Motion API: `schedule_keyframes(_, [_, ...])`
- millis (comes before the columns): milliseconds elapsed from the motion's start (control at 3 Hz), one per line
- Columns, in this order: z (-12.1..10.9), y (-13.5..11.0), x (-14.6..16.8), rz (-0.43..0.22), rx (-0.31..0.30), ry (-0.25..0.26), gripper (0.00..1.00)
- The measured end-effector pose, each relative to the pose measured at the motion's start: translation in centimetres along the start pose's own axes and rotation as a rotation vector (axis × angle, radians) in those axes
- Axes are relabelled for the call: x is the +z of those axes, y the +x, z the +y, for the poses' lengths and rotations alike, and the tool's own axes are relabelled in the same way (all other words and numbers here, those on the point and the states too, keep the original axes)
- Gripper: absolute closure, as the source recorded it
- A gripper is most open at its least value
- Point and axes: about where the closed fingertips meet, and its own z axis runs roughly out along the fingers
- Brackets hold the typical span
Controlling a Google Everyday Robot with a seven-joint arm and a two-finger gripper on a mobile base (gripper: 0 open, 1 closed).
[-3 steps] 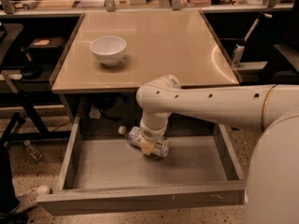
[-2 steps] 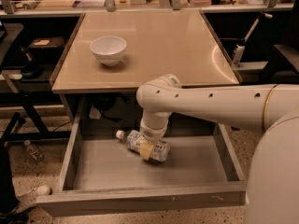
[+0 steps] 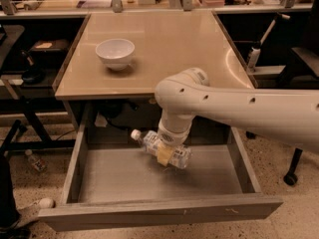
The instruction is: Pick blue plastic bottle from top drawer and place on counter
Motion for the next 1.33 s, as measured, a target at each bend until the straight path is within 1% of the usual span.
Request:
schedule_keyframes(333, [-0.5, 0.5, -3.8, -0.015, 0.02, 0.044, 1.0])
schedule_keyframes(667, [-0.8, 0.8, -8.1, -0.018, 0.041, 0.099, 1.0])
schedule_keyframes(1000, [-1.1, 1.0, -12.7, -0.029, 0.057, 0.169, 1.0])
schedule_keyframes(1333, [-1.3, 0.7, -17.3, -0.031, 0.064, 0.255, 1.0])
